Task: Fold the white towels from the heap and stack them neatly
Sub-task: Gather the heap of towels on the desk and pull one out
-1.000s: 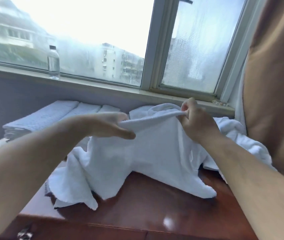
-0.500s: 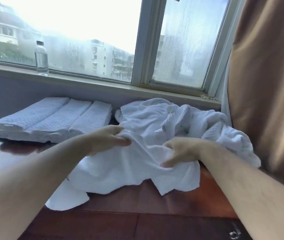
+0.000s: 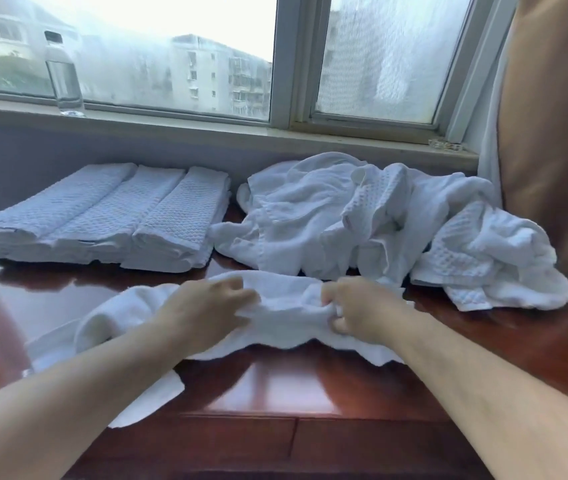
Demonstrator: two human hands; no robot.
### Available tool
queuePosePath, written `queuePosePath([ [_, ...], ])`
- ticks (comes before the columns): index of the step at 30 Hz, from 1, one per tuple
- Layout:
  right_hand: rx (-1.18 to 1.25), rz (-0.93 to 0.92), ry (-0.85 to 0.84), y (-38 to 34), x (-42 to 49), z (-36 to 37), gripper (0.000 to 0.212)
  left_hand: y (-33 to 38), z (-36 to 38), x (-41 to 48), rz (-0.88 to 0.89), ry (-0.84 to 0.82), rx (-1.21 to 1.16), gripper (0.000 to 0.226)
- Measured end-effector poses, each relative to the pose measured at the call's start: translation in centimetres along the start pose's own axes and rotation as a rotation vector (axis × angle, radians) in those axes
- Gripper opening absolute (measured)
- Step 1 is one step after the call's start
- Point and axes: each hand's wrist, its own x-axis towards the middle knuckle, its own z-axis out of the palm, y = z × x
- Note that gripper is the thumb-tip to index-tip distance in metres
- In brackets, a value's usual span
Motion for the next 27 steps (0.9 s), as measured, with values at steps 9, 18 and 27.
queuePosePath([
  [9,0.226,0.019,-0.124,3.1,-4.4,-2.1,0.053,1.6,-3.8,3.6,-0.322,-0.708,-0.638,0.033],
  [18,0.180,0.434,-0.224,5.8,-4.9,0.6,0.096,3.7,3.4,4.4,-0.114,-0.568,-0.269,0.125],
  [27,0.323,0.700,-0.191,8.1,-10.5,0.9,0.093,7.7,3.9,8.5,0.077,-0.175,-0.388,0.052],
])
